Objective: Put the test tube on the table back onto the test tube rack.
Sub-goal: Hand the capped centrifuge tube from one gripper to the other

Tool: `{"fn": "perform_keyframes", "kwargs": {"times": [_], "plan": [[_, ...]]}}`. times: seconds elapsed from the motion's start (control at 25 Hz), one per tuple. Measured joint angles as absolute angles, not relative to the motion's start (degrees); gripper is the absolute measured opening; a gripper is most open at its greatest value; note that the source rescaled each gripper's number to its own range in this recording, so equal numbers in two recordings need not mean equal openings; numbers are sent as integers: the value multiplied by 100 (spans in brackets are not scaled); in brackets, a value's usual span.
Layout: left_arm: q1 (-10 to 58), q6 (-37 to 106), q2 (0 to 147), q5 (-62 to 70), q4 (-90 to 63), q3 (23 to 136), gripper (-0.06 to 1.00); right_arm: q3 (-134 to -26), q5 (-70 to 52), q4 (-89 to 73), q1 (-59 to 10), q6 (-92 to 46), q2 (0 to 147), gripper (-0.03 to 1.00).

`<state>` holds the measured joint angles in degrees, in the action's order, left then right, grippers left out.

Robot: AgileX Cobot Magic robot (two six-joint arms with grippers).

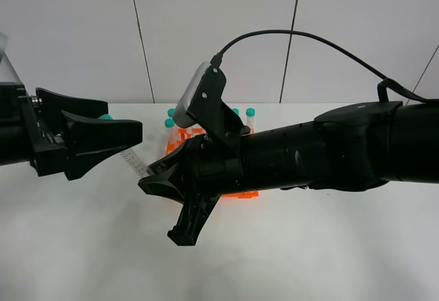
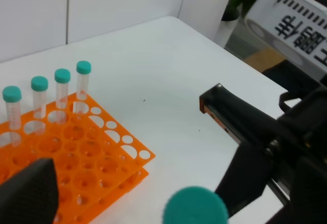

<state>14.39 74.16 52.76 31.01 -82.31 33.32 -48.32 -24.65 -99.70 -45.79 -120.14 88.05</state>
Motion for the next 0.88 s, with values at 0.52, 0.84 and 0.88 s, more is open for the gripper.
{"fn": "perform_keyframes", "kwargs": {"times": [0.52, 0.84, 0.88], "plan": [[1439, 7972, 5280, 3412, -8274, 3343, 0, -4832, -2400, -9959, -4579, -12039, 8805, 2], [1439, 7993, 5280, 3423, -8274, 3343, 0, -4832, -2405, -9959, -4579, -12039, 8805, 2], [1439, 7993, 5280, 3423, -8274, 3343, 0, -4832, -2405, -9959, -4579, -12039, 8805, 2]]}}
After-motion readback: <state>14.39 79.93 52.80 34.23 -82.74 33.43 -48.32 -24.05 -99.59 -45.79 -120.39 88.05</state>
